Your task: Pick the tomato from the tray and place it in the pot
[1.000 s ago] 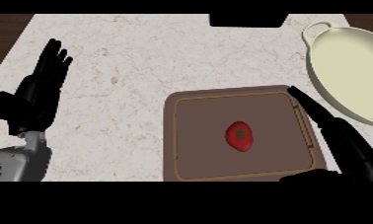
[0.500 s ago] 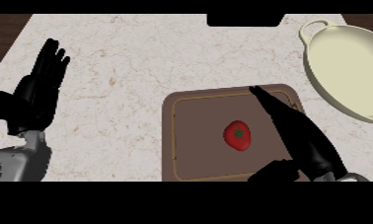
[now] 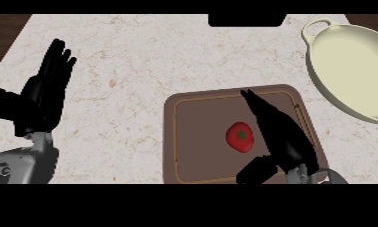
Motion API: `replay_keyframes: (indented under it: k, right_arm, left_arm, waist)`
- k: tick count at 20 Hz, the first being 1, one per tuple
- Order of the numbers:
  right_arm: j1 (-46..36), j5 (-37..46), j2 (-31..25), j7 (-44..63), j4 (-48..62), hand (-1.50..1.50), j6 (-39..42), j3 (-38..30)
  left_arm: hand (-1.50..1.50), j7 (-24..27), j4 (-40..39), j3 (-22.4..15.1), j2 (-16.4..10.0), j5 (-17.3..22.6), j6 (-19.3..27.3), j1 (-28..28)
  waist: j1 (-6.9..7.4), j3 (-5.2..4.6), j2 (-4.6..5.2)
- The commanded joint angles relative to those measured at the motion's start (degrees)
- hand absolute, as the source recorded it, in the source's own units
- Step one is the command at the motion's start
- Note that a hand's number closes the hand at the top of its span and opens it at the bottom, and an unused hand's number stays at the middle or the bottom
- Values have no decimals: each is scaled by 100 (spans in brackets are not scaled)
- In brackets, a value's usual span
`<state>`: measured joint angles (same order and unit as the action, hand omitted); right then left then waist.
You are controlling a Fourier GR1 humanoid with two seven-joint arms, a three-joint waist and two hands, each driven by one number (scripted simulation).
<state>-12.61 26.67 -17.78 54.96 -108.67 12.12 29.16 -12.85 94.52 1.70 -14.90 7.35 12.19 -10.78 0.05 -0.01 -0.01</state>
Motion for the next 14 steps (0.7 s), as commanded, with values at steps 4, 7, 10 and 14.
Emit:
replay_keyframes:
  k: [4,7,10,14]
  right_arm:
    - [314,388,157,-502,368,-150,238,-323]
    - [183,846,691,-633,1027,-150,-83,82]
    - [682,1105,484,-869,624,-150,-8,-41]
    - [48,1064,824,-925,1621,-150,82,-432]
  left_arm:
    - [0,131,-21,305,55,39,-256,25]
    - [0,317,-404,269,139,-75,-294,-81]
    - [0,94,-31,357,171,-107,-294,89]
    - [0,-498,319,249,166,-255,-108,-154]
  waist:
    - [-2,1,0]
    - [4,1,5]
    - [-7,1,-1]
    - [20,2,-1]
